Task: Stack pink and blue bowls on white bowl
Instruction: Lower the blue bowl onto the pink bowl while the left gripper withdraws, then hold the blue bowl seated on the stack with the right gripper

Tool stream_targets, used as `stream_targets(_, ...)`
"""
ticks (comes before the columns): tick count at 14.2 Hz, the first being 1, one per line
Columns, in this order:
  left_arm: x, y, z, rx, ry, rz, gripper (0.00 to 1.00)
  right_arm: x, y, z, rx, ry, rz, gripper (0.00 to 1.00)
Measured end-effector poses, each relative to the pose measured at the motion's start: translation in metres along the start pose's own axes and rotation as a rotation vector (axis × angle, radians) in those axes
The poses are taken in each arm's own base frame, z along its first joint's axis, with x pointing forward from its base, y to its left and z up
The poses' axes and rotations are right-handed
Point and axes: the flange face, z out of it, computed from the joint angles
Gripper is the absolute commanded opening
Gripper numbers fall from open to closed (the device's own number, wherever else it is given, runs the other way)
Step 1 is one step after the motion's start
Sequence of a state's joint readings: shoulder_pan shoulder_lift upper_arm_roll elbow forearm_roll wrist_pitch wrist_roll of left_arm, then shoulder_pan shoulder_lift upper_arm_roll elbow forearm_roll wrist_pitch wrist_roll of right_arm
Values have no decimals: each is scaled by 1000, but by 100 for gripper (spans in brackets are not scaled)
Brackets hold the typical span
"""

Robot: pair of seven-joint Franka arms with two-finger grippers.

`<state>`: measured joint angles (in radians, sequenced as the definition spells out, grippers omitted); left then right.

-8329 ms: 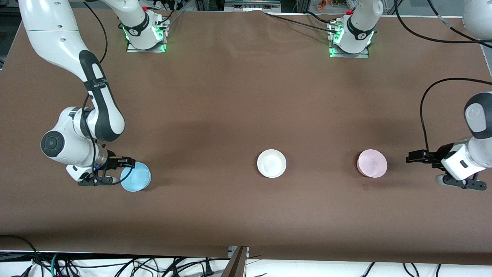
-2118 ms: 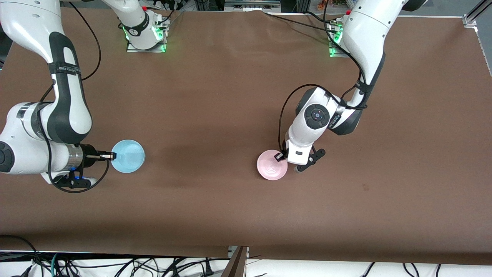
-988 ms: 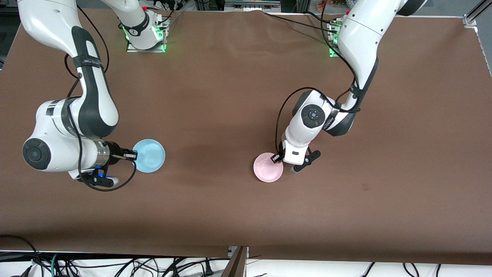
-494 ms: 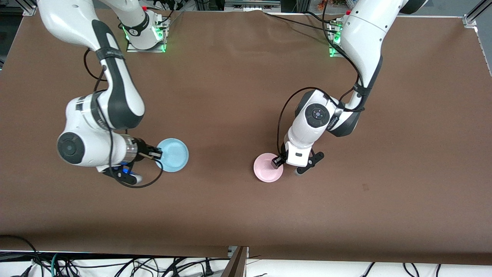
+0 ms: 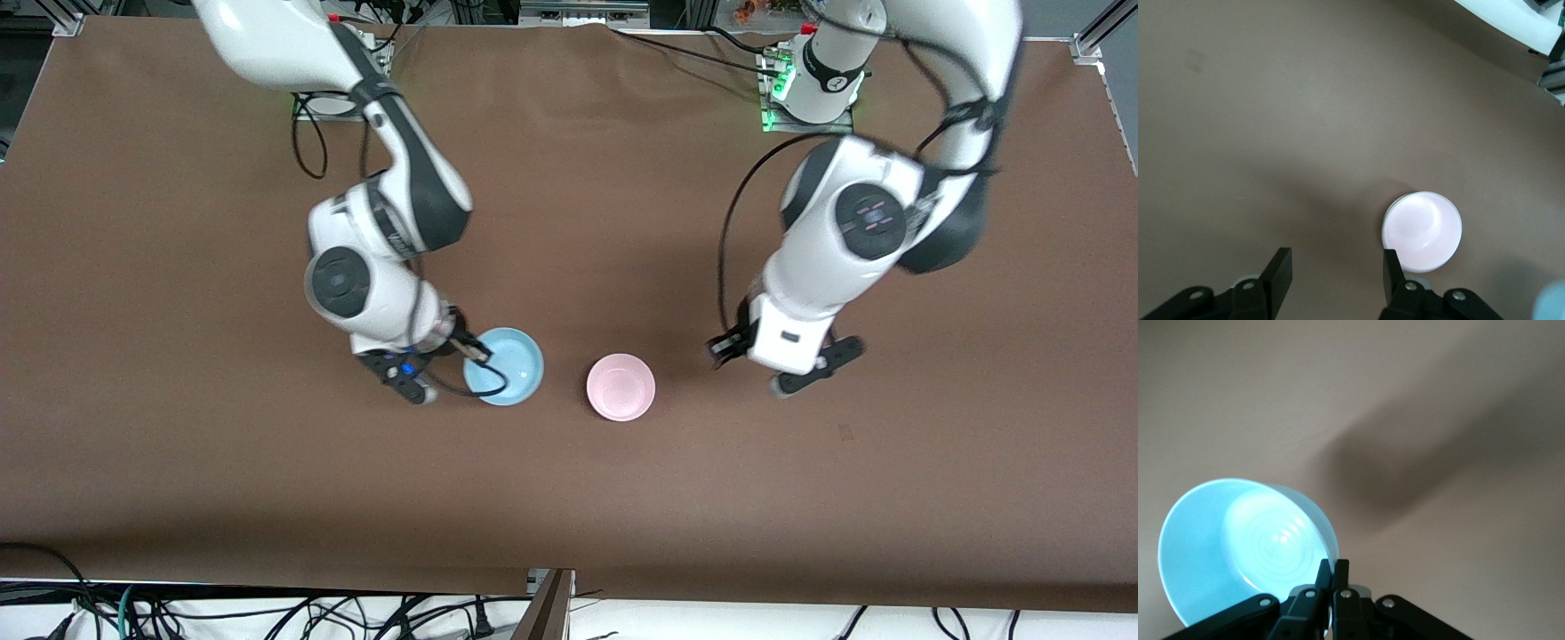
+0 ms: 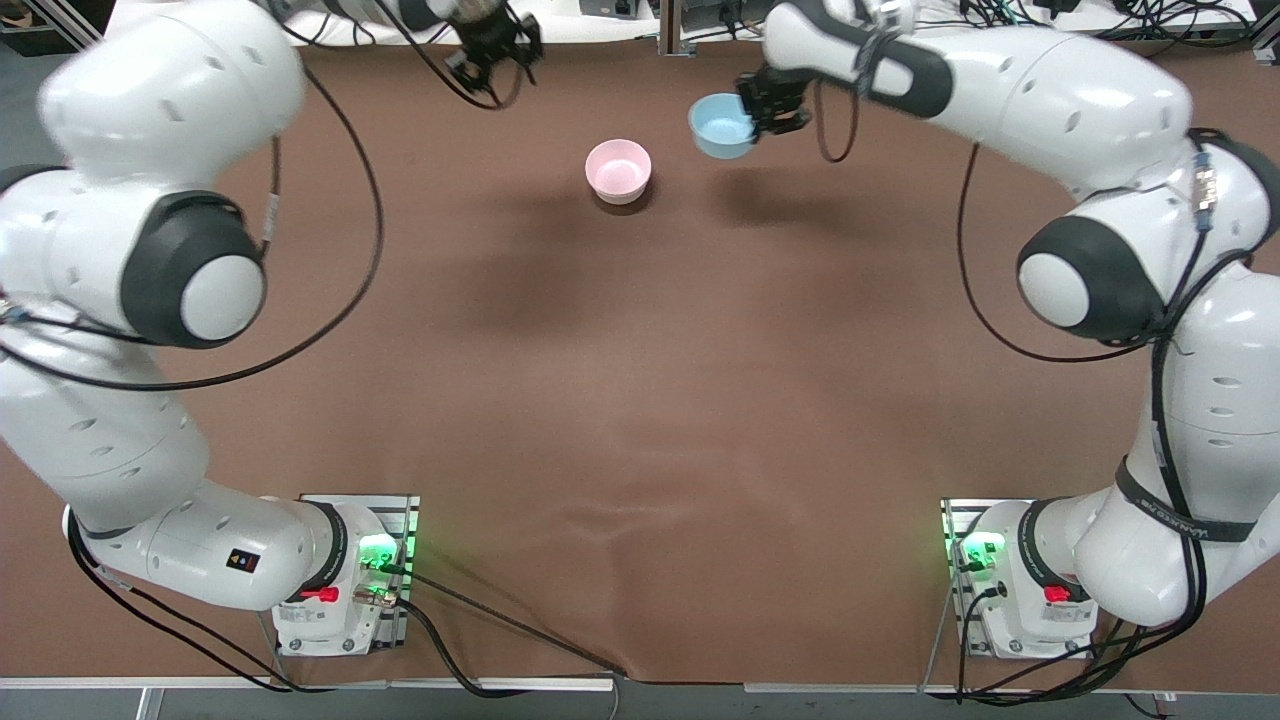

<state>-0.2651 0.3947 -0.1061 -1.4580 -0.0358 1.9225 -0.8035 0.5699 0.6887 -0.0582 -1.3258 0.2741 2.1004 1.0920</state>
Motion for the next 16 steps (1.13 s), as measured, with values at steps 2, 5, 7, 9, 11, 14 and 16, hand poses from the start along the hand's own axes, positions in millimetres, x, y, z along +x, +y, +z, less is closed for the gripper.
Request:
stream_targets(2,7,-37,-71,25,-12,83,72,-36,-23,21,79,32,89,0)
stream_targets(5,9,-96,-167,31,4,135,80,-76,-55,46,187,45,208,0)
stream_targets(7,21,-141,-204,28,25,166,92,-98,-71,67,243,43,253,0)
stream_targets(9,47,-182,-207,29,24,241,100,-110,-76,89,261,45,258,0)
stream_targets(11,68,-200,-190,35,-3,296,100,-112,-76,100,258,46,257,0)
stream_targets(14,75,-181,-167,27,-10,337,100,-112,-76,103,250,65,237,0)
stream_targets(16,73,-172,-163,25,-11,352,100,-116,-75,107,239,78,218,0)
